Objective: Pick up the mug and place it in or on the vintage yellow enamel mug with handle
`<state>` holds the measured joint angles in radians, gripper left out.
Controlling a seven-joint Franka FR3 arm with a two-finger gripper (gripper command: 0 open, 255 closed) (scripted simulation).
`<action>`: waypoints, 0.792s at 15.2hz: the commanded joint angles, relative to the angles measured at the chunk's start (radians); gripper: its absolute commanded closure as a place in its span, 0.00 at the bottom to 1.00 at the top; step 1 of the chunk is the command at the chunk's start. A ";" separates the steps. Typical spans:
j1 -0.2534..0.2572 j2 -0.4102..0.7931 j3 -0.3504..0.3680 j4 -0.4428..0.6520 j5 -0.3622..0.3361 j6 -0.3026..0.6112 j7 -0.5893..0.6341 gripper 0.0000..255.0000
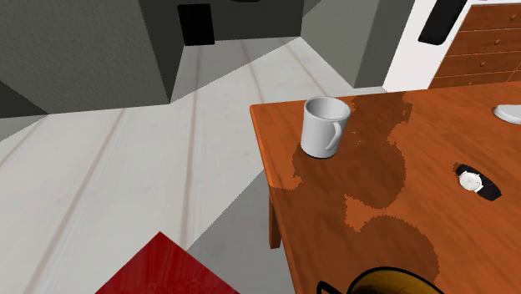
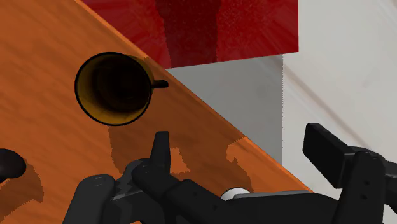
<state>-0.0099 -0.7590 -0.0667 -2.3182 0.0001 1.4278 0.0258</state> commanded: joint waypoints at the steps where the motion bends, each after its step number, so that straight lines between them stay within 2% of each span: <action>1: 0.000 0.000 0.000 0.000 0.000 0.000 0.000 0.00; 7: 0.019 0.140 0.052 -0.035 0.019 0.203 0.056 0.00; 12: 0.032 0.287 0.093 -0.024 0.022 0.362 0.103 0.00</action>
<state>0.0171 -0.5062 0.0140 -2.3460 0.0199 1.7530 0.1139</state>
